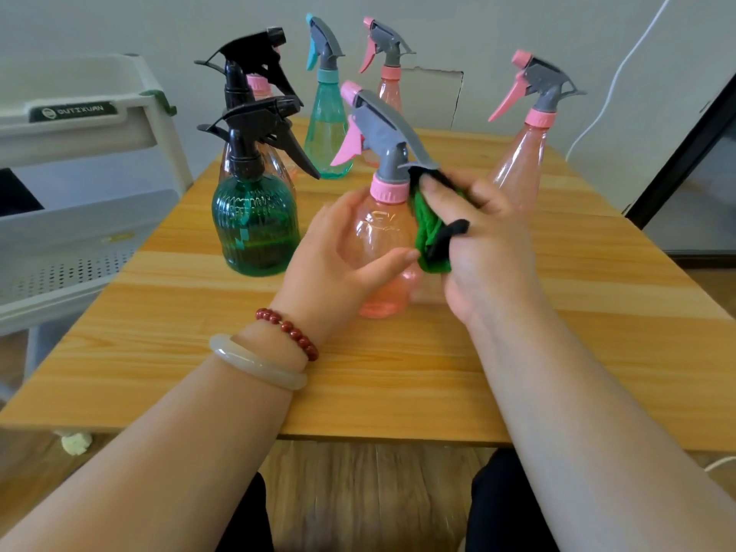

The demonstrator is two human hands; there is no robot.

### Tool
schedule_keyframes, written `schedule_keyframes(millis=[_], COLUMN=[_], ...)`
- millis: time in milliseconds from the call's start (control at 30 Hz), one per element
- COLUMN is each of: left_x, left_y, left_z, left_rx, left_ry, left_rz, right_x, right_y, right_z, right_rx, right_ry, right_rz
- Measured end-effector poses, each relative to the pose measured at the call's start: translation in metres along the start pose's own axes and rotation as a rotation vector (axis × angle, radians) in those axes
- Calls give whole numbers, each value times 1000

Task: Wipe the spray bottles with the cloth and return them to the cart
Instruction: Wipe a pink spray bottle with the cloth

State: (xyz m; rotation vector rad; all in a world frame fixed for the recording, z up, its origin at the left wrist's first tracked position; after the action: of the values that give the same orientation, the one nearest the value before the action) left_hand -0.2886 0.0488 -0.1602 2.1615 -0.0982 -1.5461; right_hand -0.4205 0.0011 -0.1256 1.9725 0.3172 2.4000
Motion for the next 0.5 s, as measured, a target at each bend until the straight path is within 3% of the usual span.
schedule_keyframes(millis=[100,200,300,433,500], left_x=[1,3,3,2,2], left_y=[-2,-2,-2,-2,-1], left_z=[2,2,2,2,1], left_rx=[-9,-14,-17,-17,-19], left_ry=[-86,-94,-93,-71,-70], left_rz=[-25,-39,-30,-10,-20], right_x=[4,-13,-17,6,8], right_y=[-3,0,1,-1,-4], right_z=[2,-5,-7,1,3], right_rx=[9,-34,-51,47,78], right_ry=[-9,-197,-188,25,7], right_rz=[-71,119,254,-39,-74])
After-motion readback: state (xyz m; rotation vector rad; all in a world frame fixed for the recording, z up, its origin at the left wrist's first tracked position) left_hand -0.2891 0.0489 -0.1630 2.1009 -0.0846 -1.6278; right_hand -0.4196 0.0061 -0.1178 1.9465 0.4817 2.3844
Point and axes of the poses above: each hand's wrist, its own y-axis towards the middle knuckle, its own z-axis out of the palm, x = y × z, the point moved 2 cm from there along y, towards the middle knuckle, and after that the axes turned 8 degrees about -y, right-handed, at the moved point
